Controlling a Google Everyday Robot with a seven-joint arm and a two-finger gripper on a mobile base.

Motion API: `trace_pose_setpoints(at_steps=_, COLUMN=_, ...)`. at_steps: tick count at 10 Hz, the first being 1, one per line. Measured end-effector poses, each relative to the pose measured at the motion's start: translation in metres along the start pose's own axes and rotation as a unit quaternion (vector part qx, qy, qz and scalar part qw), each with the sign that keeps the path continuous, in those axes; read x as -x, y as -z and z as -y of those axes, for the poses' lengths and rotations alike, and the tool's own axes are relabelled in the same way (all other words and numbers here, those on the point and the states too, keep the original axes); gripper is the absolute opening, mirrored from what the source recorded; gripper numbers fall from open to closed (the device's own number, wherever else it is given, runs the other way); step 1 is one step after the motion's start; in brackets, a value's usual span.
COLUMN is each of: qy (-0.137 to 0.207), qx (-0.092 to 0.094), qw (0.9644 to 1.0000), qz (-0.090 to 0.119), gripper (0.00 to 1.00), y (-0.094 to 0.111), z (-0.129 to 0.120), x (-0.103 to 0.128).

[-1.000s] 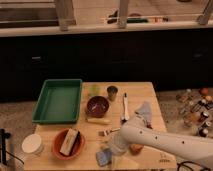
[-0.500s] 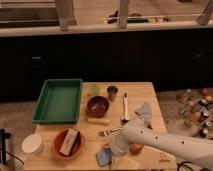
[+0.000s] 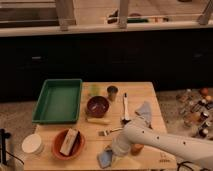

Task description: Place sponge in purple bowl

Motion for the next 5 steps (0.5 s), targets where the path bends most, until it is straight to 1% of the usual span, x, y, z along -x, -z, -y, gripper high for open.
trace_pose_setpoints(at_steps=1, qy=0.001, qx=-0.002, qw=1.0, qz=0.003, gripper=0.0, y=0.005, z=0.0, x=-0.001)
trace_pose_setpoints(at_steps=3, qy=0.0, qx=-0.009, qw=0.9999, qz=0.01, gripper=0.0, y=0.018, z=0.0, x=-0.003)
trace_pose_setpoints(at_steps=5, qy=0.0, qx=-0.023, qw=0.9997, qz=0.004, gripper=0.0, y=0.045, z=0.003, x=-0.005)
